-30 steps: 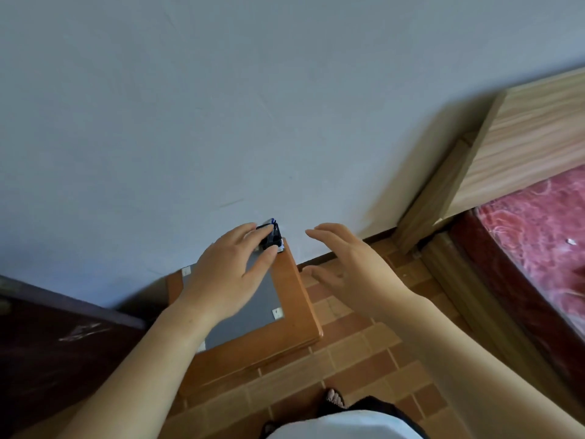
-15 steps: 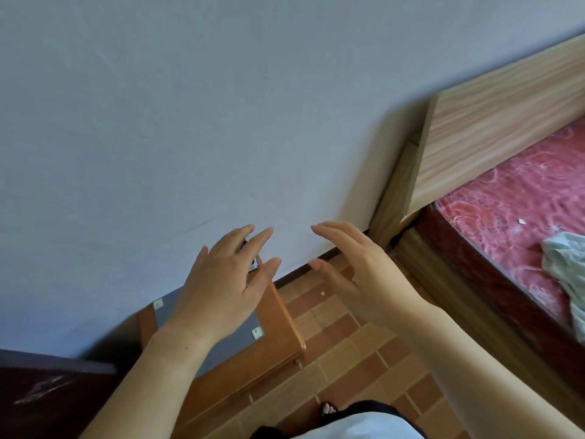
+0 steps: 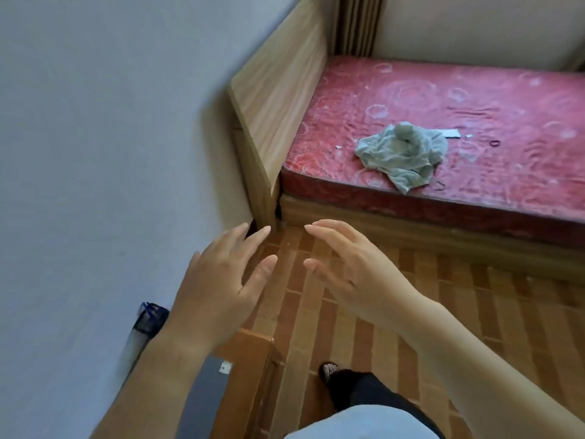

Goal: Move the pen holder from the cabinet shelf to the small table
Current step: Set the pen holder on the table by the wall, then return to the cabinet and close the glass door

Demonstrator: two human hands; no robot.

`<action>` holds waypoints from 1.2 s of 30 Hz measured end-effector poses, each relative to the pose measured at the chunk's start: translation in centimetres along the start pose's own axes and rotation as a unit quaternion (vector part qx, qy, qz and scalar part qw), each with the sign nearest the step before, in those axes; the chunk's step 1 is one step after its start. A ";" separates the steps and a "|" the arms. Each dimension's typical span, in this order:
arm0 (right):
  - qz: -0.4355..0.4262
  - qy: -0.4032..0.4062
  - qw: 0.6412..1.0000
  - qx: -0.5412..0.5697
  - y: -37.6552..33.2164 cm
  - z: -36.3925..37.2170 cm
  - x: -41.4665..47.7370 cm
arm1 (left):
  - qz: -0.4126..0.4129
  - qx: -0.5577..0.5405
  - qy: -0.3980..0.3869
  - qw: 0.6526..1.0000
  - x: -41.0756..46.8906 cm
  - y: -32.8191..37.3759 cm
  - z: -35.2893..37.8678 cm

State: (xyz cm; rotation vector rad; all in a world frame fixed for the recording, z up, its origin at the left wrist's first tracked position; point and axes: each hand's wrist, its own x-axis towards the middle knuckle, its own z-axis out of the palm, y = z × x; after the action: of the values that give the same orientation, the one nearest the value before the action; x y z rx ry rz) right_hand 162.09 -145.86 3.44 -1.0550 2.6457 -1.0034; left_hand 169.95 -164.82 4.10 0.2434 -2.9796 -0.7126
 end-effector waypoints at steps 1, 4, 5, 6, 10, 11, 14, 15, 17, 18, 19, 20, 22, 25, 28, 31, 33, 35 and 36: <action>0.026 0.022 0.999 -0.003 0.1 0.0 -1.8 | 0.029 -0.006 -0.017 0.999 0.0 0.5 0.5; 0.113 0.097 0.989 -0.017 0.5 -0.5 -7.5 | 0.134 -0.021 -0.064 0.989 0.1 3.0 2.4; 0.139 0.116 0.983 -0.020 0.4 -0.8 -9.4 | 0.163 -0.022 -0.080 0.983 0.0 4.0 3.0; 0.162 0.133 0.978 -0.024 0.3 -1.1 -11.3 | 0.189 -0.026 -0.095 0.977 -0.3 5.0 3.5; 0.231 0.199 0.951 -0.052 -1.1 -2.6 -18.1 | 0.289 -0.059 -0.142 0.945 -2.1 9.5 4.9; 0.250 0.214 0.942 -0.061 -1.5 -2.9 -19.6 | 0.309 -0.061 -0.153 0.937 -2.6 10.7 5.2; 0.303 0.274 0.909 -0.083 -2.6 -3.5 -24.4 | 0.373 -0.067 -0.177 0.908 -4.4 14.7 6.3; 0.317 0.294 0.897 -0.089 -2.9 -3.6 -26.0 | 0.393 -0.074 -0.182 0.899 -5.1 16.0 6.6; 0.344 0.321 0.877 -0.093 -3.6 -3.8 -29.2 | 0.429 -0.081 -0.193 0.879 -6.7 18.4 7.5; 0.358 0.329 0.869 -0.091 -3.9 -3.9 -30.8 | 0.446 -0.082 -0.198 0.869 -7.6 19.6 7.9; 0.370 0.335 0.862 -0.087 -4.3 -4.0 -32.4 | 0.460 -0.083 -0.204 0.860 -8.6 20.7 8.4; 0.380 0.341 0.856 -0.084 -4.7 -4.1 -34.1 | 0.473 -0.084 -0.209 0.852 -9.7 21.8 8.8; 0.399 0.356 0.841 -0.086 -5.5 -4.3 -37.3 | 0.495 -0.084 -0.216 0.837 -12.3 24.0 9.5; 0.431 0.378 0.815 -0.087 -7.0 -4.3 -42.7 | 0.523 -0.077 -0.227 0.818 -17.1 27.1 10.5; 0.461 0.391 0.791 -0.097 -8.9 -4.0 -49.3 | 0.548 -0.069 -0.241 0.798 -23.1 30.1 11.9; 0.499 0.403 0.761 -0.102 -11.5 -3.3 -56.7 | 0.583 -0.056 -0.267 0.766 -30.0 33.4 13.8; 0.526 0.413 0.737 -0.102 -13.5 -2.6 -61.8 | 0.609 -0.056 -0.288 0.737 -34.8 35.8 15.1; 0.550 0.441 0.702 -0.102 -15.5 -1.9 -66.9 | 0.635 -0.060 -0.306 0.707 -39.5 38.4 16.2; 0.562 0.457 0.681 -0.103 -16.5 -1.5 -69.3 | 0.650 -0.064 -0.314 0.690 -41.8 39.7 16.7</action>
State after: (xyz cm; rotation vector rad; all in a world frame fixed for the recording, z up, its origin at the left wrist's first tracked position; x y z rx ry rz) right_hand 222.91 -108.89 6.20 1.4536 3.1068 -0.9516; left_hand 203.91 -115.40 6.02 -2.2214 -2.4466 -0.7659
